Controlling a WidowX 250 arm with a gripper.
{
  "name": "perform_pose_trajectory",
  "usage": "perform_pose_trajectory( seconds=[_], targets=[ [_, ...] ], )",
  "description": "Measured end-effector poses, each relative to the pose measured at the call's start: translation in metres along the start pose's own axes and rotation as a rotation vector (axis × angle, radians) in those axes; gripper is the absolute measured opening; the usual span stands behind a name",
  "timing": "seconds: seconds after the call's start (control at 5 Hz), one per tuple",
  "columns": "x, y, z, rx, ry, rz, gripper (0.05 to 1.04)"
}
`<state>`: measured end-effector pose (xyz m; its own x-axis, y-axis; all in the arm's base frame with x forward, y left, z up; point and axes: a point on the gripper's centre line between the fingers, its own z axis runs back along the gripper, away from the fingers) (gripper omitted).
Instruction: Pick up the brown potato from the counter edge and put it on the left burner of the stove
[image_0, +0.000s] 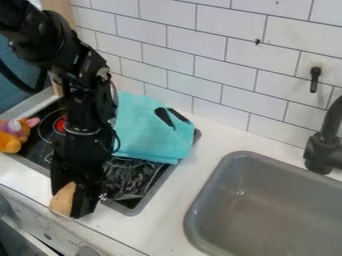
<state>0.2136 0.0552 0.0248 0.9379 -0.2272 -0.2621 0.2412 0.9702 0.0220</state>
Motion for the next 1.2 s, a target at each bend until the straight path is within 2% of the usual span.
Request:
perform_pose_trajectory(
  seconds=[0.2, 0.4, 0.6, 0.8, 1.0, 1.2],
  targets=[
    [-0.004, 0.004, -0.001, -0.032, -0.005, 0.037, 0.688],
    [-0.005, 0.018, 0.013, -0.069, -0.066, 0.077, 0.688],
    [0.006, 0.047, 0.022, -0.09, -0.119, 0.164, 0.688],
    [0.016, 0.075, 0.027, -0.07, -0.128, 0.273, 0.688],
    [0.024, 0.093, 0.033, 0.046, -0.087, 0.419, 0.688],
    [0.041, 0.097, 0.04, 0.091, -0.052, 0.45, 0.688]
  ],
)
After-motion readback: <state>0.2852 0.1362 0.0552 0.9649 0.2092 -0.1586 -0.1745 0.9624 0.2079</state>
